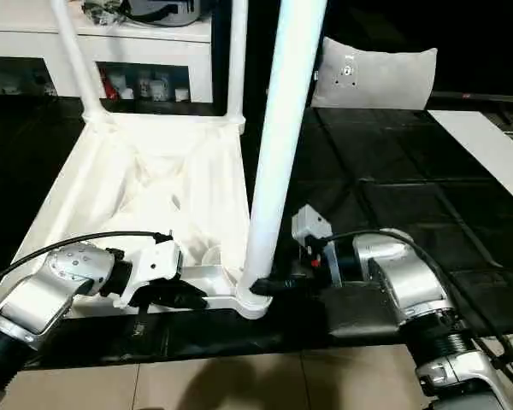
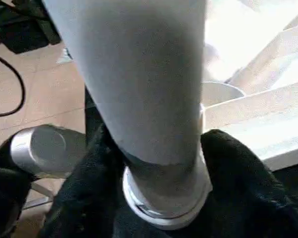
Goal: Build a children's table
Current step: Rotate leg to tighten
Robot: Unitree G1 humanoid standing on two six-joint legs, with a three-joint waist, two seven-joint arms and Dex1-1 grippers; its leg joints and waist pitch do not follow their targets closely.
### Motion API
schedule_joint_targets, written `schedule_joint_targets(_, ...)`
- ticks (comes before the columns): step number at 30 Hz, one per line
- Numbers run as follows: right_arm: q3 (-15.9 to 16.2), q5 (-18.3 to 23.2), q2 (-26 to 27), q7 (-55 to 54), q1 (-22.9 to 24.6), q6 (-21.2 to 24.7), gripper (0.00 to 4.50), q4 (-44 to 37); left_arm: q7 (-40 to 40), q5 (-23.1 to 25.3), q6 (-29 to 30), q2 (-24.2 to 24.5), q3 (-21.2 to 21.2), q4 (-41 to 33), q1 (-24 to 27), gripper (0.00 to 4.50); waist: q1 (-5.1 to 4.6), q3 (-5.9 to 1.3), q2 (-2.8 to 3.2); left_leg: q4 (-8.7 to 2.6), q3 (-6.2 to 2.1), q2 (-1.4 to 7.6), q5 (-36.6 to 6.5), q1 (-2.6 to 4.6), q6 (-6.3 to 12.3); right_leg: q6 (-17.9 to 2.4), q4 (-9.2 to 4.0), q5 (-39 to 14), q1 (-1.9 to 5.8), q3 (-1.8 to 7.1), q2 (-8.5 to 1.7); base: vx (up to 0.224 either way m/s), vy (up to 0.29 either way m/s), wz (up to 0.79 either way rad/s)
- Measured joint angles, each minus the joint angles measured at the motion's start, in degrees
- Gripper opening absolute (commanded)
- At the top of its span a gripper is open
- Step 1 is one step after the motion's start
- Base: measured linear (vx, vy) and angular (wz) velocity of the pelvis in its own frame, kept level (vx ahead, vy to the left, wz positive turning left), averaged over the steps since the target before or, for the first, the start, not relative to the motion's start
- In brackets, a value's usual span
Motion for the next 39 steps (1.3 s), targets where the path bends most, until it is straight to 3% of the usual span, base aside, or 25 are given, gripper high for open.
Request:
schedule_joint_targets(7, 0.0, 0.6, 0.1, 0.1, 0.1, 0.0, 1.95, 0.0, -0.1, 0.0, -0.5, 0.0, 0.0, 0.2, 0.0, 0.0, 0.07, 0.0, 0.0, 0.0, 0.01, 0.0, 0.0, 0.0, 0.0, 0.0, -0.01, 0.0, 0.0, 0.0, 0.0, 0.0, 0.0, 0.0)
schedule_joint_targets(14, -3.1, 2.4, 2.4, -4.1, 4.0, 3.1, 1.91, -3.0, 0.7, -0.5, 1.2, -1.6, 0.9, 0.8, 0.0, 0.0, 0.09, 0.02, 0.12, -0.02, 0.0, -0.01, 0.0, 0.13, -0.1, 0.0, -0.02, 0.0, 0.1, -0.01, 0.0, 0.0, 0.0, 0.0)
schedule_joint_targets(17, -4.7, 1.6, 5.3, -12.3, 4.1, 5.6, 1.91, -3.5, 4.9, 0.0, 3.9, -3.3, 2.6, 2.0, 0.0, 0.0, -0.9, 0.01, 0.15, -0.01, -0.03, -0.02, -0.1, 0.35, -0.48, 0.0, -0.03, 0.0, 0.32, -0.07, 0.05, 0.0, 0.0, 0.0)
schedule_joint_targets(23, -10.2, -2.9, 16.1, -37.6, 2.1, 12.4, 1.91, -4.2, 18.8, 2.6, 10.2, -11.4, 5.9, 4.9, -1.4, 0.0, -4.76, 0.0, 0.25, 0.05, -0.18, 0.08, 0.0, 0.25, -0.62, 0.2, -0.47, 0.2, 0.37, -0.34, 0.13, 0.0, 0.0, 0.0)
schedule_joint_targets(25, -11.3, -3.7, 18.0, -43.5, 1.3, 13.2, 1.91, -4.1, 22.5, 2.7, 11.1, -13.8, 6.2, 5.8, -2.0, 0.0, -5.16, 0.0, 0.25, 0.0, -0.19, 0.03, 0.0, 0.19, -0.55, 0.2, -0.54, 0.2, 0.37, -0.32, 0.12, 0.0, 0.0, 0.0)
schedule_joint_targets(28, -13.1, -4.8, 21.3, -51.8, 0.1, 13.7, 1.91, -3.2, 28.2, 3.7, 12.5, -17.5, 6.9, 7.1, -2.9, 0.0, -5.09, -0.05, 0.35, -0.19, -0.2, -0.02, -0.1, 0.19, -0.45, 0.2, -0.5, 0.2, 0.33, -0.24, 0.11, 0.0, 0.0, 0.0)
schedule_joint_targets(30, -14.5, -5.9, 24.0, -58.3, -0.8, 13.0, 1.91, -2.5, 33.8, 4.9, 13.5, -21.9, 7.7, 8.4, -3.6, 0.0, -4.44, -0.06, 0.68, -0.31, -0.15, -0.03, -0.1, 0.07, -0.3, 0.2, -0.51, 0.1, 0.19, -0.17, 0.09, 0.0, 0.0, 0.0)
schedule_joint_targets(31, -15.0, -6.0, 24.5, -59.8, -0.9, 12.6, 2.45, -2.4, 34.9, 5.0, 13.9, -22.6, 7.7, 8.4, -3.9, 0.0, -4.32, -0.06, 0.7, -0.38, -0.15, -0.03, 0.0, 0.01, -0.17, 0.2, -0.49, 0.1, 0.11, -0.16, 0.09, 0.0, 0.0, 0.0)
schedule_joint_targets(39, -14.8, -5.3, 23.8, -57.9, -0.2, 12.4, 3.06, -2.7, 34.3, 4.8, 13.7, -22.1, 6.9, 7.8, -3.9, 0.0, -3.69, 0.11, 1.06, -0.44, -0.01, -0.01, -0.1, -0.05, -0.02, 0.2, -0.29, -0.2, -0.1, -0.05, 0.09, 0.0, 0.0, 0.0)
